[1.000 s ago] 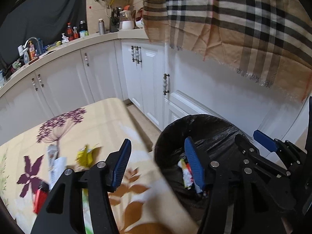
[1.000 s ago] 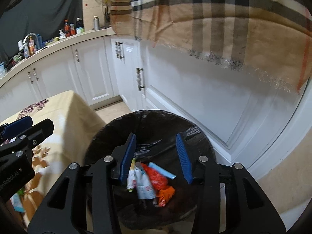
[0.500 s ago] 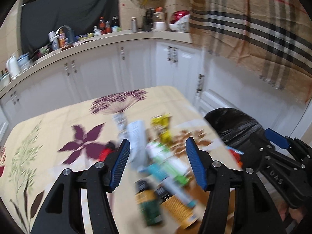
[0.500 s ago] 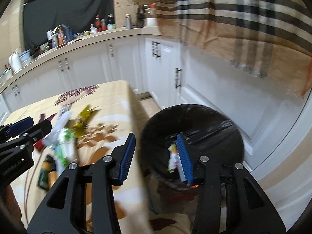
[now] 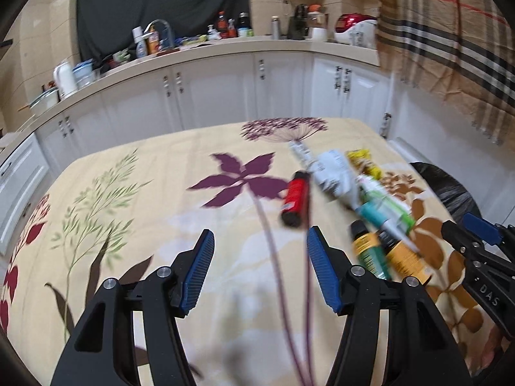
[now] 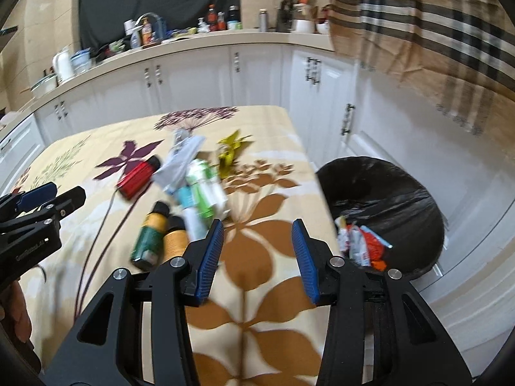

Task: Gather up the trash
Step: 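Swing both grippers back from the bin toward the table, then grasp the yellow-labelled spray can with the right gripper, then grasp the green spray can with the left gripper while the right holds its can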

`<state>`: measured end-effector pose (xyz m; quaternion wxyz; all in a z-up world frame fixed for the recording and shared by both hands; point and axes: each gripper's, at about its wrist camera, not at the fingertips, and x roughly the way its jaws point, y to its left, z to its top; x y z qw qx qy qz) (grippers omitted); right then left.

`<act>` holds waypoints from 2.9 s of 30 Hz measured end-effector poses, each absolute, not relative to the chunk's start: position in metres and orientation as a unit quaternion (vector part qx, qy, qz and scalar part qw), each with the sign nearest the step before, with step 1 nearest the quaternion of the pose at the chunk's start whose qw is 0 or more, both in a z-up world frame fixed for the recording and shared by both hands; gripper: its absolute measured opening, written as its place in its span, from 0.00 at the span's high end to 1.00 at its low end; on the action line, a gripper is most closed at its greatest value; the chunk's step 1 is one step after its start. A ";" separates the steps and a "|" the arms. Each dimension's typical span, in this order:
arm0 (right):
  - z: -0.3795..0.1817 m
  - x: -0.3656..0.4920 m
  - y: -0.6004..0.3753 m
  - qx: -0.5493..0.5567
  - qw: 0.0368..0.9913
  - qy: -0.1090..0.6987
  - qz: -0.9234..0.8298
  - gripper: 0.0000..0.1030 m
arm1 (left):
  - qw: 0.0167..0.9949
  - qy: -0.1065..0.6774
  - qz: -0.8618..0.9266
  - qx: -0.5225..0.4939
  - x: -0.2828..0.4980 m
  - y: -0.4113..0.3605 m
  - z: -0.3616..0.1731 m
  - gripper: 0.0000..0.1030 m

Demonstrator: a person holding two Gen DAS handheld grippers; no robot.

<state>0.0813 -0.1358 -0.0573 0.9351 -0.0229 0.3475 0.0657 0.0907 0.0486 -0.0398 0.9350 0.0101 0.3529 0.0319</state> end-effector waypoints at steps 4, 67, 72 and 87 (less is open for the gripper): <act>-0.063 0.075 -0.121 -0.027 0.929 0.359 0.083 0.59 | 0.932 0.359 0.048 0.001 0.083 0.068 -0.046 0.43; -0.053 0.078 -0.144 -0.017 0.929 0.361 0.080 0.78 | 0.927 0.374 -0.026 -0.005 0.084 0.010 -0.054 0.43; -0.054 0.082 -0.166 0.000 0.931 0.358 0.069 0.78 | 0.922 0.386 -0.037 0.006 0.097 -0.011 -0.062 0.43; -0.059 0.090 -0.190 0.026 0.932 0.355 0.067 0.78 | 0.912 0.407 -0.048 0.017 0.105 -0.024 -0.070 0.77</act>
